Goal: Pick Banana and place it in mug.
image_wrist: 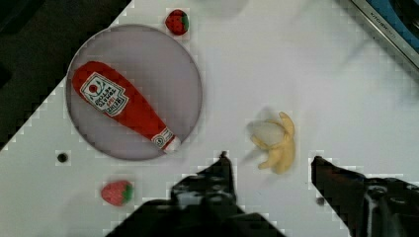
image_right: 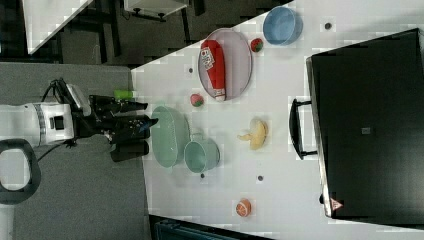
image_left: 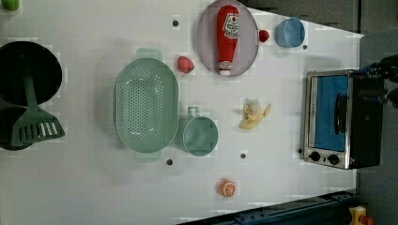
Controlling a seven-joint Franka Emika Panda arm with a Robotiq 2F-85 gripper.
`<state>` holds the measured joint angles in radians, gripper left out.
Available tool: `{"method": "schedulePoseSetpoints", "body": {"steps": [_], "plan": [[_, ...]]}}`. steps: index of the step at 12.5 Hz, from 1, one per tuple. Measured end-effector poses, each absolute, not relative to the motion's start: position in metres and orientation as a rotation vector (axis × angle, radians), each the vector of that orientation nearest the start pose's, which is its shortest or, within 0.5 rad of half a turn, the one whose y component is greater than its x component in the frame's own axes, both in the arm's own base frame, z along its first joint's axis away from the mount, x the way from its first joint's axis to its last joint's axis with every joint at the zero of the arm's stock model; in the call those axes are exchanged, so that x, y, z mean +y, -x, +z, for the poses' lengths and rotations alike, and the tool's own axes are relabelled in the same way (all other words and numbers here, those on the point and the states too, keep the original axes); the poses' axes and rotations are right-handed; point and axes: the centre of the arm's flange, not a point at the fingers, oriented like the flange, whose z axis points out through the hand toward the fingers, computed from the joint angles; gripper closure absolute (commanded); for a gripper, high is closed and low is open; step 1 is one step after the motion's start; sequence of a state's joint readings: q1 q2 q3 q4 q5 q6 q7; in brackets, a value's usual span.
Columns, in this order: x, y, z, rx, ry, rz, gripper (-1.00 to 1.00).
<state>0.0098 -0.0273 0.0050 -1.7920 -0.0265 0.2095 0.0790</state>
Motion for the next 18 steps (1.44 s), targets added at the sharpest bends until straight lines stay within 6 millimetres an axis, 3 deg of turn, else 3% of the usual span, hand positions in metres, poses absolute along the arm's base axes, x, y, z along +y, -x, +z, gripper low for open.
{"method": "schedulePoseSetpoints", "body": {"steps": [2,3,4,6,7,9,11,13,16,18], "plan": [[0.004,-0.481,0.55,1.325,2.932,0.191,-0.8],[0.001,-0.449,0.563,1.339,2.94,0.218,-1.0],[-0.005,-0.43,0.587,1.35,2.919,0.15,-1.0],[-0.011,-0.421,0.642,1.338,2.828,-0.071,-1.0],[-0.013,-0.423,0.657,1.333,2.796,-0.137,-1.0],[-0.013,-0.44,0.644,1.311,2.791,-0.202,-1.0],[-0.013,-0.463,0.584,1.264,2.837,-0.133,-1.0],[-0.011,-0.473,0.489,1.238,2.889,0.021,-1.0],[-0.004,-0.46,0.362,1.173,2.983,0.196,-1.0],[-0.005,-0.444,0.301,1.15,3.003,0.308,-1.0]]}}
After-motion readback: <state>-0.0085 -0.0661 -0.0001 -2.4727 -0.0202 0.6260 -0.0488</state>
